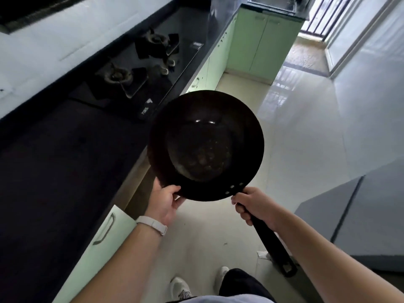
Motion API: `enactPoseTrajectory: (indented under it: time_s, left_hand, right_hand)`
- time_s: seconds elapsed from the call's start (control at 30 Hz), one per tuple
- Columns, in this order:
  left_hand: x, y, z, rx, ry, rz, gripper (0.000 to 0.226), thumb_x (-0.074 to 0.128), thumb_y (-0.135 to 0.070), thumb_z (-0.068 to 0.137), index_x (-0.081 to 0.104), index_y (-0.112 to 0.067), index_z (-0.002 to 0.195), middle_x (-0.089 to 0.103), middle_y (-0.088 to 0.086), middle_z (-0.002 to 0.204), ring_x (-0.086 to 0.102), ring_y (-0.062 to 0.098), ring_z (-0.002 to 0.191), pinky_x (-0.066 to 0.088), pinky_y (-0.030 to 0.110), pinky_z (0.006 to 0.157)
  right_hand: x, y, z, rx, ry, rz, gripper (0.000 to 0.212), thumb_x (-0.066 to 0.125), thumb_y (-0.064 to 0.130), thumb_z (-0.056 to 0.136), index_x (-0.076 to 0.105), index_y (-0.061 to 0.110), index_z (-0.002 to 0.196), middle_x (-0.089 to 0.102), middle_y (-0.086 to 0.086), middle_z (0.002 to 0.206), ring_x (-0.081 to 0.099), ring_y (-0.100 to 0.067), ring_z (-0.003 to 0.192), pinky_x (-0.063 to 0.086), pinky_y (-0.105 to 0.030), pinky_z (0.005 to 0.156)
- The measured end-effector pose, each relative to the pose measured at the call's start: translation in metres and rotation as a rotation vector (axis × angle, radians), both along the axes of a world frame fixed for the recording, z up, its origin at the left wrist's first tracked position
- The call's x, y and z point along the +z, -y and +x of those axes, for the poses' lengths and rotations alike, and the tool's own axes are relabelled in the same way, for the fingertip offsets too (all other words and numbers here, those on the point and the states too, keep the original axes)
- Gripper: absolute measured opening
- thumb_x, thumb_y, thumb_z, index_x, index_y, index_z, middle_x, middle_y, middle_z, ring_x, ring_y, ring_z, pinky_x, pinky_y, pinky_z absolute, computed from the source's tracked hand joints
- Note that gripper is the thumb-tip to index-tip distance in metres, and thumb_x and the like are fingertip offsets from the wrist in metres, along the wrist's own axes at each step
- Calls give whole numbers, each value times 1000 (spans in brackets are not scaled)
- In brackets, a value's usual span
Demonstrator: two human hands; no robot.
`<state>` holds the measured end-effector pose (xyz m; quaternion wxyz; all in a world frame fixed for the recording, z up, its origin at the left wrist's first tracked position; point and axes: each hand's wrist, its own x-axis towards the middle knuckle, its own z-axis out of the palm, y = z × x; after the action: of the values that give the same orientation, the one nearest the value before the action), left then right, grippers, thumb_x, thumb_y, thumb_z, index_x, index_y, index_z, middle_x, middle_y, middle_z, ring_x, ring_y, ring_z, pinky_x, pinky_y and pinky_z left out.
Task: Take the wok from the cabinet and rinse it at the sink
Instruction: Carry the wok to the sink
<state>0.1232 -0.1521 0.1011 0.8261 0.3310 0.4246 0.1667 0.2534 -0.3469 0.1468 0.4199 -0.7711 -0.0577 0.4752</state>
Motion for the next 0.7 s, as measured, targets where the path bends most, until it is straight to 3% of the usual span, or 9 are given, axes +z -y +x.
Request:
enactPoseTrajectory:
  time_s: [0.17,0.4,0.63,0.7]
  left_hand:
    - [19,0,27,-9,71,39,72,43,16,89,48,-32,143,64,5,130,66,27,109,60,40,78]
    - [33,-9,91,-46,36,126,69,44,12,93,43,-32,147,62,5,130,64,31,113,59,43,84]
    - [39,-13,182,11,-23,161,61,43,14,92,53,-35,128,63,9,127,64,32,110,57,44,85]
    - [41,-10,214,12,-27,165,63,43,14,92,51,-32,133,63,11,127,65,32,109,58,43,83]
  right_hand:
    - [17,4,21,-32,47,50,10,53,6,93,54,9,83,48,1,53,39,-15,41,34,-22,40]
    - [15,-3,82,-45,36,109,13,53,5,94,53,9,81,47,0,53,38,-14,39,32,-21,38]
    - [13,-15,186,37,18,139,11,52,4,93,52,8,82,47,0,54,39,-14,39,34,-21,38]
    - [13,-13,220,50,18,143,11,53,5,92,53,9,82,48,-1,55,39,-15,39,35,-21,38]
